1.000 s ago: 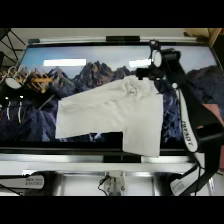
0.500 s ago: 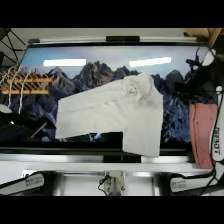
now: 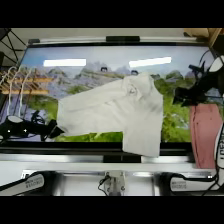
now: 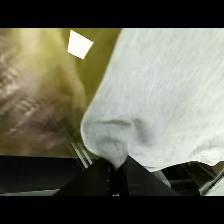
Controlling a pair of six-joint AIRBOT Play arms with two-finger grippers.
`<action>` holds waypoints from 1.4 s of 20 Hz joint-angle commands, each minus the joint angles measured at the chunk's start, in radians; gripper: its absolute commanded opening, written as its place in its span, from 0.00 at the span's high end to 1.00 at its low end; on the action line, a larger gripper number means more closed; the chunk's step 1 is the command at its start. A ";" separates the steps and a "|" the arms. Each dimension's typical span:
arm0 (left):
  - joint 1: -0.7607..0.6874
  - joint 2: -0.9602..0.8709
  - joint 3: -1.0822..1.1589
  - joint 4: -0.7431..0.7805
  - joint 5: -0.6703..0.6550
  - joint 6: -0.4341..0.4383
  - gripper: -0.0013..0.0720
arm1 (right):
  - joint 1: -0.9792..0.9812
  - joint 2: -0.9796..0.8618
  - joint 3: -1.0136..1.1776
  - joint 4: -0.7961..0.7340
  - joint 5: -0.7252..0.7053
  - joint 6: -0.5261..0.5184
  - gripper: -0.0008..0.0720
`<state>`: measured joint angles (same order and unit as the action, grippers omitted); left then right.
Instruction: Fold the shirts.
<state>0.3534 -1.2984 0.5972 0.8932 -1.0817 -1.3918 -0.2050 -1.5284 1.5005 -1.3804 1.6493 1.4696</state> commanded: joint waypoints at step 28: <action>-0.009 0.630 1.185 0.062 0.160 0.119 0.94 | 0.100 0.697 0.302 0.143 -0.763 -0.236 0.88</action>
<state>0.3435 -0.7918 1.4944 0.8928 -1.0416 -1.1954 -0.1047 -1.0531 1.6360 -1.1938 1.0939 1.2774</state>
